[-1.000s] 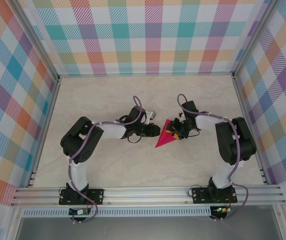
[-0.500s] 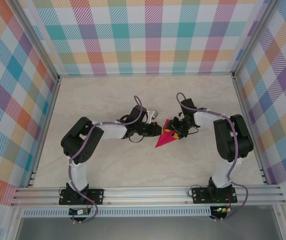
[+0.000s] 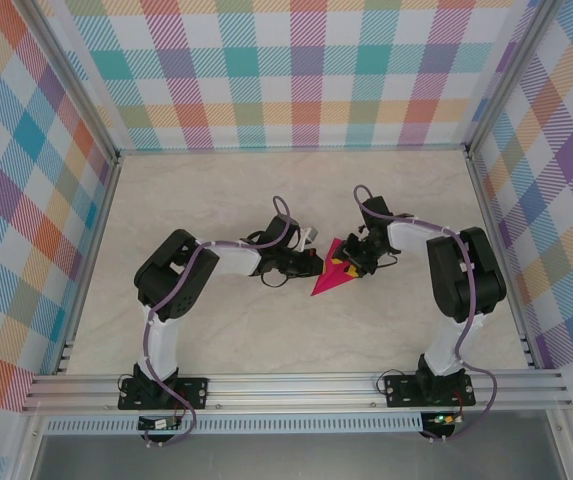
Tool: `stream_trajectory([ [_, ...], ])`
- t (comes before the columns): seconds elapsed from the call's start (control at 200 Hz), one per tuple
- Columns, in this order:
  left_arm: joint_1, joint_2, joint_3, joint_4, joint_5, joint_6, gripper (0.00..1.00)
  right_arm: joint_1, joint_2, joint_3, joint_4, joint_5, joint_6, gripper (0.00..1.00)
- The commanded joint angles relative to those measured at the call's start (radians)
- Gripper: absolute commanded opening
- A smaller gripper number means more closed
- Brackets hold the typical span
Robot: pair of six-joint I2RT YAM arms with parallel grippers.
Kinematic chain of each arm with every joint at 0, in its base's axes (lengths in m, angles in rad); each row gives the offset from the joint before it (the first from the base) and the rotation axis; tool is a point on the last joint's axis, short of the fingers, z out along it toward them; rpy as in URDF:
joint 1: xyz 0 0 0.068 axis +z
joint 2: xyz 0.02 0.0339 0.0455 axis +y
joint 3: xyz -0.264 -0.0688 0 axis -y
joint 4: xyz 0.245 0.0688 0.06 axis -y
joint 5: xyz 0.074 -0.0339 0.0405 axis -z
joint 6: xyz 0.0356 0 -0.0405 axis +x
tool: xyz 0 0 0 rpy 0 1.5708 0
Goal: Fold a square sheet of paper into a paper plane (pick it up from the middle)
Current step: Fourth fold the wing at the center of the table.
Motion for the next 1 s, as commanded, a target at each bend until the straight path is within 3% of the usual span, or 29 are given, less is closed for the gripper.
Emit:
stream_trajectory([
  [0.0, -0.013, 0.02, 0.026, -0.029, -0.014, 0.023, 0.02, 0.0, 0.084, -0.038, -0.107, 0.128, 0.015, 0.43],
  [0.995, -0.013, 0.031, 0.049, -0.095, -0.057, 0.058, 0.02, 0.003, 0.164, 0.02, -0.159, 0.118, -0.003, 0.41],
])
